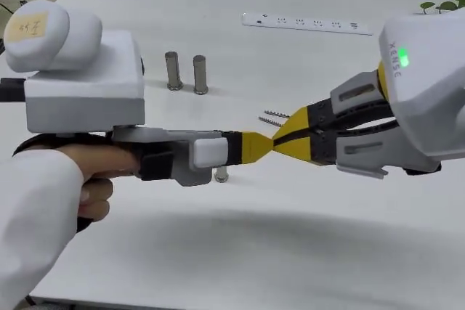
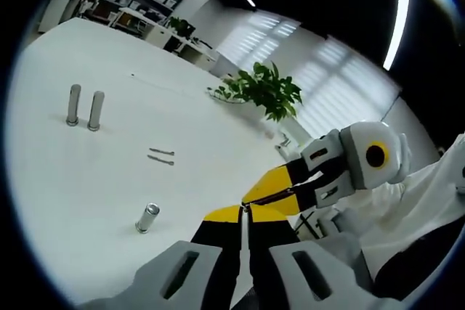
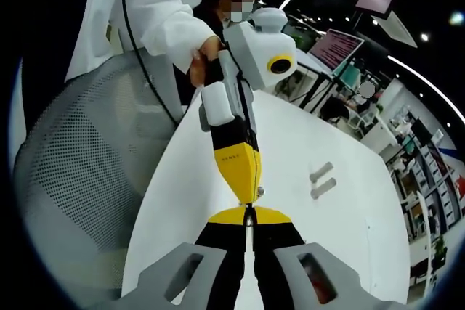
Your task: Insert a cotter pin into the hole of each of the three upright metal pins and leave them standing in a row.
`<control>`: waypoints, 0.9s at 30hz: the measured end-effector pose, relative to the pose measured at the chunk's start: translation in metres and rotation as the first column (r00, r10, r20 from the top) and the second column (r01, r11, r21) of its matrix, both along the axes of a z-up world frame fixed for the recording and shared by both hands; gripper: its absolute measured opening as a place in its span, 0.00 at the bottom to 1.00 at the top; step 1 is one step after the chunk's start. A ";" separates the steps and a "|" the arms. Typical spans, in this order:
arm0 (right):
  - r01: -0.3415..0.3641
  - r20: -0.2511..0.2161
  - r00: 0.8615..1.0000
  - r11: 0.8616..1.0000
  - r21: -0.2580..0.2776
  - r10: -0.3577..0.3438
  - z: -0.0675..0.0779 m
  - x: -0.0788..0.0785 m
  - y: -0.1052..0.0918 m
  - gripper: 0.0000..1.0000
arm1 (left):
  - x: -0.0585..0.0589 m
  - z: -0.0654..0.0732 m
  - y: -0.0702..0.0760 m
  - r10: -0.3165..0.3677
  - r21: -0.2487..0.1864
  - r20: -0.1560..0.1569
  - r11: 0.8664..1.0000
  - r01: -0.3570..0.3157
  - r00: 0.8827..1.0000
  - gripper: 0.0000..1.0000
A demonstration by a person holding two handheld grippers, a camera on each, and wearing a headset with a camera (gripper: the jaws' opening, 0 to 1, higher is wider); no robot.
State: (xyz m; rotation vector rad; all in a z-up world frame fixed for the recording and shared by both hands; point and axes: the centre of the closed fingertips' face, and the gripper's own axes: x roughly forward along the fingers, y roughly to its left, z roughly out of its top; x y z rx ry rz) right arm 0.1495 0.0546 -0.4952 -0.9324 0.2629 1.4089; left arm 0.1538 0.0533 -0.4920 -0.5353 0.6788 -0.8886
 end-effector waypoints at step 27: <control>0.117 -0.444 0.895 0.981 0.157 -0.036 -0.001 -0.014 -0.002 0.19 | -0.021 0.019 0.008 -0.180 0.131 0.256 0.980 0.150 0.950 0.00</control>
